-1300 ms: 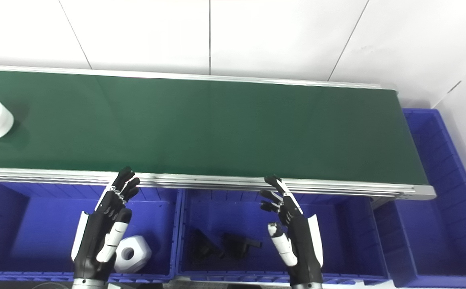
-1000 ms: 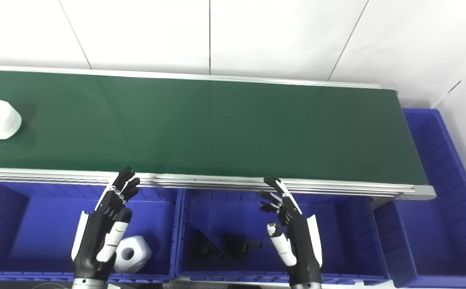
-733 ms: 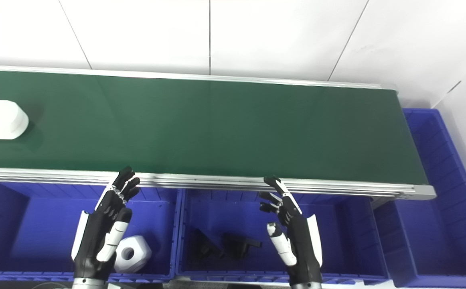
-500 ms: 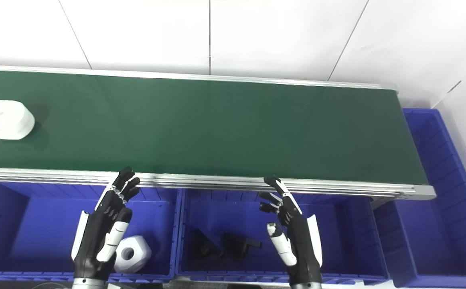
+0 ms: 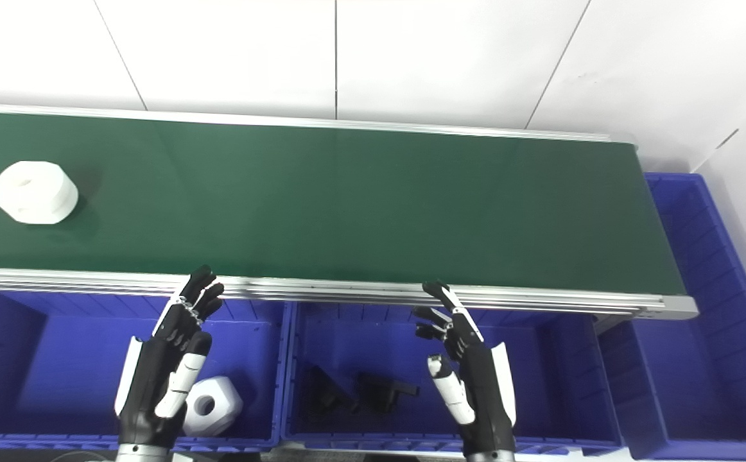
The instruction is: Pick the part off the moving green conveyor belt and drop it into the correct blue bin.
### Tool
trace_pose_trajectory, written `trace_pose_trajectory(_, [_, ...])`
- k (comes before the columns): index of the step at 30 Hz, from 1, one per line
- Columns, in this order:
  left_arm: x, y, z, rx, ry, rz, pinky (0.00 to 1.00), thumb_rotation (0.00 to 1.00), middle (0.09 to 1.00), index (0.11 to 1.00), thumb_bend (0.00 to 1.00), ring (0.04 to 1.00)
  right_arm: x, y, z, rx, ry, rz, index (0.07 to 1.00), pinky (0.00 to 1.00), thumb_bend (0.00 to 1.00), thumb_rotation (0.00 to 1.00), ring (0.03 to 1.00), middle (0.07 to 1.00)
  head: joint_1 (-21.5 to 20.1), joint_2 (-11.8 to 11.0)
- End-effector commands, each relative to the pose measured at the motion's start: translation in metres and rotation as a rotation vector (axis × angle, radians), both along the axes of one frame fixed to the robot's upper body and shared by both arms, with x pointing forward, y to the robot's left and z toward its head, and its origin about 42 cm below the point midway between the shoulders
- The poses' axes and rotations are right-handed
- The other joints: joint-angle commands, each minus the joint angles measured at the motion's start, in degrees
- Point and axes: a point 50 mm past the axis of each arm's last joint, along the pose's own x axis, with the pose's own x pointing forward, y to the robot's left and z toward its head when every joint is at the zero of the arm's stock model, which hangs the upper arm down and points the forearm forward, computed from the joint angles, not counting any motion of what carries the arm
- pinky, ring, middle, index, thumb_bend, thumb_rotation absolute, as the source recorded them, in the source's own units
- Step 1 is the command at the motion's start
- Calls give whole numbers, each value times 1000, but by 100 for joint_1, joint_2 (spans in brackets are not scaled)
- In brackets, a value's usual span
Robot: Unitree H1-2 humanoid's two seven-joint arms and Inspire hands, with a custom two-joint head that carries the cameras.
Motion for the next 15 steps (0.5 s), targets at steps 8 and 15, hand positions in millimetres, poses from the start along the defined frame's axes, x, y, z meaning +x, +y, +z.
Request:
trace_pose_trajectory(8, [4, -1, 7, -7, -54, 4, 871, 752, 919, 897, 695, 885, 2, 0, 4, 4, -32, 5, 847, 678, 817, 936, 779, 932, 8, 0])
trace_pose_trajectory(15, [1, -6, -3, -5, -45, 7, 866, 759, 907, 898, 690, 876, -1, -6, -6, 2, -27, 3, 856, 679, 797, 939, 776, 940, 441, -558])
